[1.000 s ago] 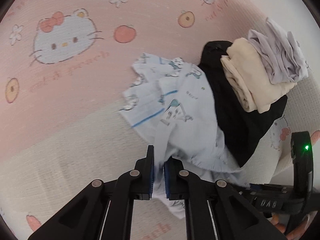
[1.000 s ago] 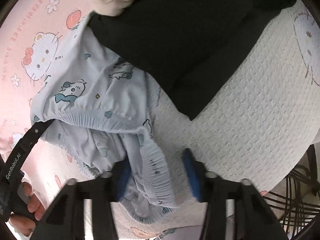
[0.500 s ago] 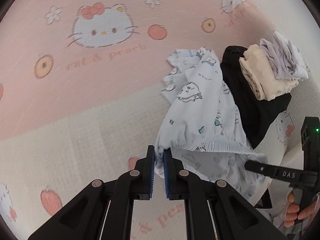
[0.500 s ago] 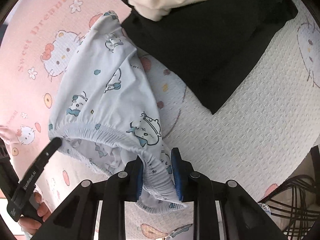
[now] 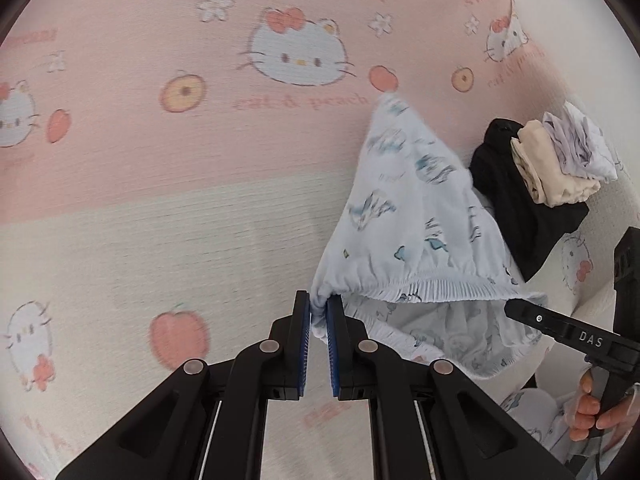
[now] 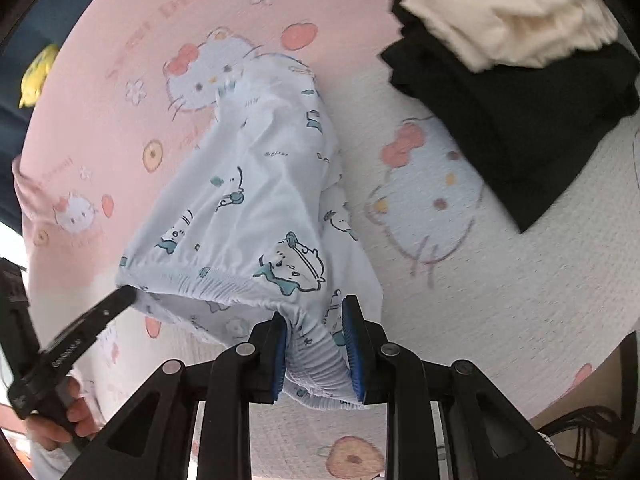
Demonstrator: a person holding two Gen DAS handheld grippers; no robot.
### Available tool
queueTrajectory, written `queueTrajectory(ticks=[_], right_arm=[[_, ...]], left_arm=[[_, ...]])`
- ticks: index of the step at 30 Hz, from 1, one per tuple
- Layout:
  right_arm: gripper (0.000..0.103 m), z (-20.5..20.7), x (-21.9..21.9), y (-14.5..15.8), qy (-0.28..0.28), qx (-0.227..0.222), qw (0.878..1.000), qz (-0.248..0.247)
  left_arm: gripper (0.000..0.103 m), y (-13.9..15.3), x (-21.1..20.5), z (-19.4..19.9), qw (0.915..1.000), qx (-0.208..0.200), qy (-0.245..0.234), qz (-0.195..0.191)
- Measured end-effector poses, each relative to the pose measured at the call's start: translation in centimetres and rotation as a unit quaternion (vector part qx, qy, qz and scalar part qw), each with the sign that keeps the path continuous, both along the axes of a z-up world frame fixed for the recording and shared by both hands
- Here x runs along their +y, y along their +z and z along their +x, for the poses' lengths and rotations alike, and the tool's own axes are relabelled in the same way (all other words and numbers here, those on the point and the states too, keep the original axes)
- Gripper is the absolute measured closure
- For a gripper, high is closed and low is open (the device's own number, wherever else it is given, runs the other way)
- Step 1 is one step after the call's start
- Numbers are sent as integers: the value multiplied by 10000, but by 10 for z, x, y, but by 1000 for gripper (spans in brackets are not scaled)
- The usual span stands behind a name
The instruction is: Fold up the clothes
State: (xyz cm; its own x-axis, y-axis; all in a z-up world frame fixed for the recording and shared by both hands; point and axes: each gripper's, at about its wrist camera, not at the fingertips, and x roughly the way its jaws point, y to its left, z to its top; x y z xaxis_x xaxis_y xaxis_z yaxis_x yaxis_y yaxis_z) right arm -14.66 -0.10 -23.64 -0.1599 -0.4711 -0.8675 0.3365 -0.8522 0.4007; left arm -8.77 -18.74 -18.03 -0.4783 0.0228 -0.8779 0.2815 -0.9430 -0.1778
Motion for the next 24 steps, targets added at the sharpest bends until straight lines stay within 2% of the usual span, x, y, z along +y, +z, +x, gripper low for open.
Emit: queueTrajectory(ticks=[6,10,14,18,20,21,22,23,24], right_arm=[[79,24,4,-25,210,-72,9995,233],[79,36,-3,-27,317,-72,9992,214],[79,51,10,-18,284,-9,9996,56],[78,61,26,1,124,300,9994,76],[63,59,19,6,-40,375,9993,30],[57,63,24,6,-148,354,9993,-35],[57,67,29,4,-254,277,9992,-123],[57,70,33,-1,-349,148,9990,-220],[57,72,37,-9,-415,18,9987,-281]], left_arm=[[96,-8,-22,28,9993,-208,277,-146],[96,-9,-43,50,9983,-230,539,-36],[96,-8,-61,74,9966,88,727,387],[94,2,-57,79,9956,467,586,568],[84,5,-50,74,9965,478,482,490],[68,5,-46,71,9968,477,423,474],[47,5,-42,68,9971,476,363,462],[43,5,-38,66,9972,496,344,431],[43,5,-35,64,9973,519,316,405]])
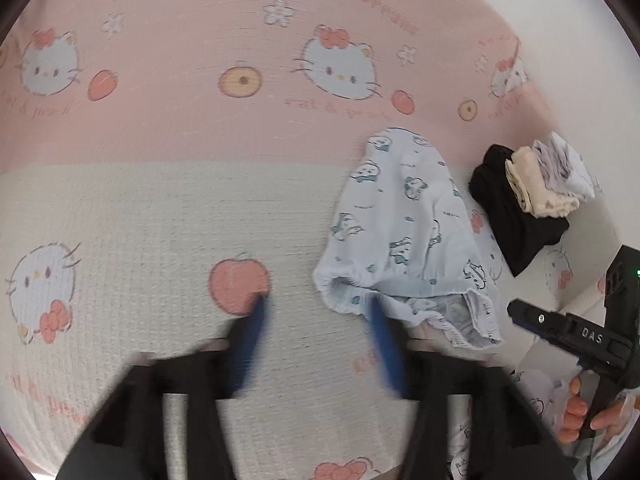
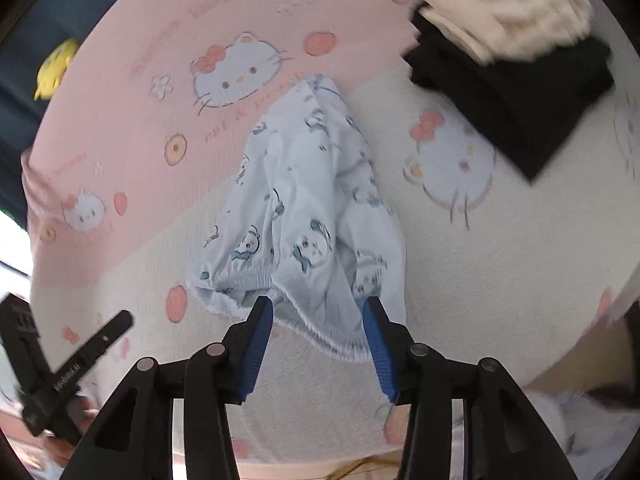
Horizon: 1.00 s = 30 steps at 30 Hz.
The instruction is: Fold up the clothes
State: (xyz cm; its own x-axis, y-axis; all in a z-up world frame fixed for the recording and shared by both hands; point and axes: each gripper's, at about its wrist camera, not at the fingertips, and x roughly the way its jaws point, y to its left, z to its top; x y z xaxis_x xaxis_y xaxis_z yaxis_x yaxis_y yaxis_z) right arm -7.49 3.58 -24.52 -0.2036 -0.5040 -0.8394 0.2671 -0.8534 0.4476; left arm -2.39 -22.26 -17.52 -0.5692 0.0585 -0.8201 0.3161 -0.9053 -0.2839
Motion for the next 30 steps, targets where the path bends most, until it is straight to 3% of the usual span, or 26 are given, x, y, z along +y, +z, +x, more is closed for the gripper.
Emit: queueTrajectory(ticks=[5,16,20,25,30], right_arm=[[57,3,12,-15,58,-123,9996,266],[57,-2,-8,-38,333,-335,9969,635],[57,-7,-10,-46,316,-398,9963,699],[57,-13,-13,-52,284,-463,9956,769],[57,-17,-21,-60,344,-510,9937,933]], left_arm=[[43,-4,11,-12,9998,53,-121,-126],[43,-33,36,-48,9948,-446,-615,-679],[43,-42,43,-63,9920,-577,-864,-716],[43,-63,62,-81,9772,-947,-1420,-1261],[43,-70,72,-89,9669,-993,-1671,-1653]])
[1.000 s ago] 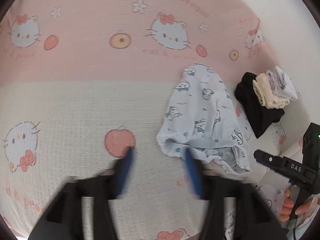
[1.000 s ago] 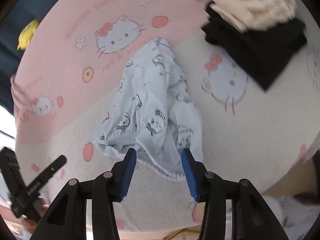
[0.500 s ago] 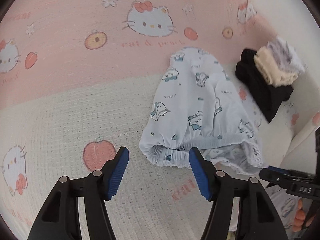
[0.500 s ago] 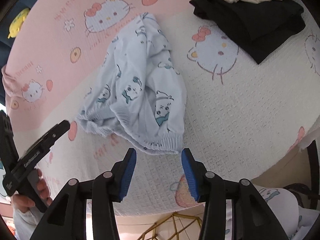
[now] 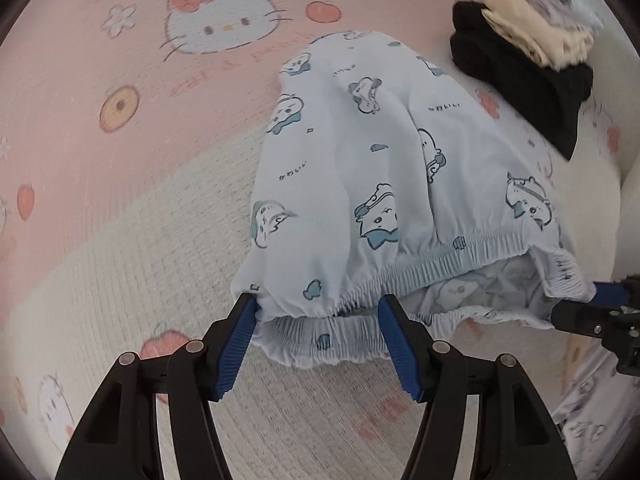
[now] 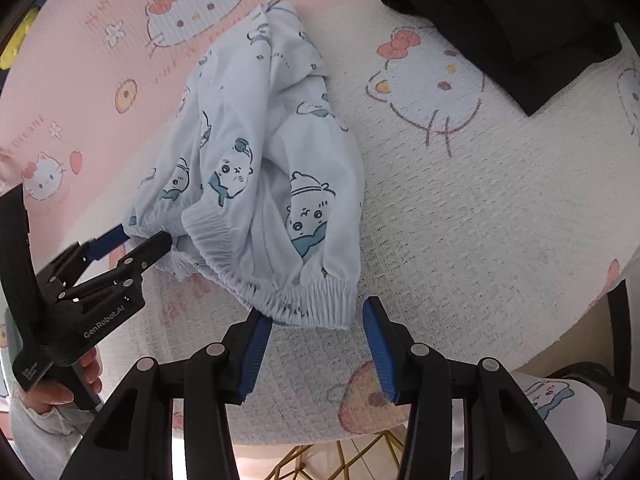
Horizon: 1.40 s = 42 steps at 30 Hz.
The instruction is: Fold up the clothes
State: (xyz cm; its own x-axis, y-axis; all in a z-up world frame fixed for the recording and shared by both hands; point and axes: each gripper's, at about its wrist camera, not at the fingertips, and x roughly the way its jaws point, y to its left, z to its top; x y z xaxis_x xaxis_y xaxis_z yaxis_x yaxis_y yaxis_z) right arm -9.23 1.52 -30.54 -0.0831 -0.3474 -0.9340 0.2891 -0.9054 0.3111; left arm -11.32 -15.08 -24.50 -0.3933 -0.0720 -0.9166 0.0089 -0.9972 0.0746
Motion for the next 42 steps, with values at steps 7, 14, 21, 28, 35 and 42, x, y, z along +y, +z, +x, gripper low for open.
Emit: queueTrajectory(ticks=[7,14,21,28,35,42], right_arm=[[57,-5,-1,-4,-54,50,9998,184],[82,-5,10,17,-223,655,9976,34],[85,-9,35,30,-734,952,9927,29],[91,-10,40,33,-828,957,9917,-209],[91,-11,45,39,-966,1043,9894,-308],[91,-11,55,42,-1159,1076,9863,-477]], left_arm=[[43,0,2,-2,9996,-204,-172,-71],[43,1,1,4,9992,-245,-305,-65],[43,14,5,-6,9995,-136,-230,-183],[43,31,43,-9,9960,76,-837,-290],[43,54,73,-18,9933,219,-1124,165],[43,37,92,-28,9912,60,-1287,309]])
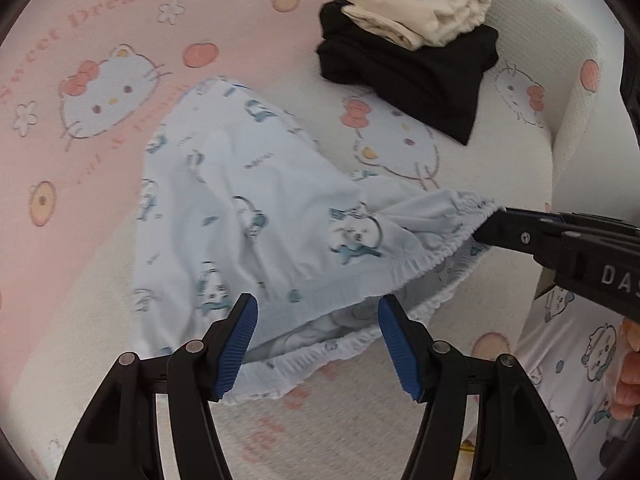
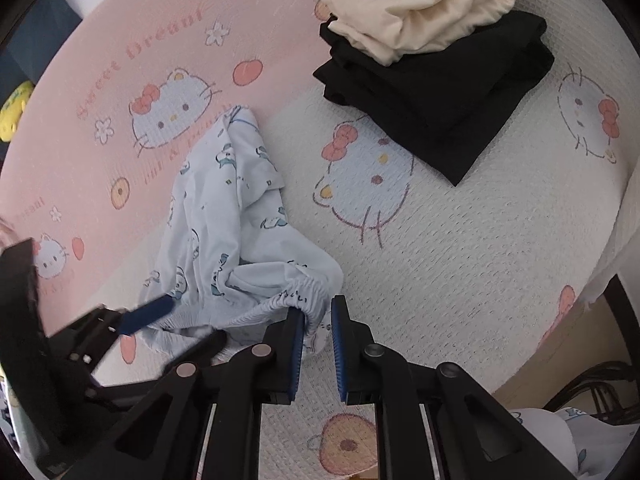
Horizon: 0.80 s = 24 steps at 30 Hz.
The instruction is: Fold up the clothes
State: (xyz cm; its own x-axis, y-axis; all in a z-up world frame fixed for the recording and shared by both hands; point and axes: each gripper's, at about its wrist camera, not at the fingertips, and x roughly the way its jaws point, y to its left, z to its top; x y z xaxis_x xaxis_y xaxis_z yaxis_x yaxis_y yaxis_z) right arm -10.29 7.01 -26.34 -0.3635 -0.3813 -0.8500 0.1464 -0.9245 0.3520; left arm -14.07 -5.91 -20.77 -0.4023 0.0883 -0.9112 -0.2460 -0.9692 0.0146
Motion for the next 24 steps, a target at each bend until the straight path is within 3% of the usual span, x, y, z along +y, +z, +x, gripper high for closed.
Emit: queueTrajectory(ticks=[5,7,11,12,13,18,21,24], right_arm=[[91,0,2,-2,-2,-50,10000,34],[91,0,3,-3,-3,-48,10000,74],[91,0,6,-6,-62,-139,9998,93],[91,-1,6,-7,-70,-176,9998,99],[91,-1,6,-8,-67,-206,9997,114],[91,2,-1,-11,105,-294,9994,132],[73,2,-8,-18,196,-428,9983,355],[72,1,-8,-22,237,-487,9981,307]], left_arm=[[43,-13,-3,-8,9986,128,252,-439],[46,-7,-13,-6,9980,274,381,-428],[67,2,-31,-5,9945,470,545,-756],[81,2,-36,-5,9939,468,563,-826],[87,2,-41,-5,9933,465,579,-886],[88,8,-55,-2,9939,484,726,-676],[88,13,-55,2,9936,609,762,-564],[88,18,-54,6,9935,679,766,-493]])
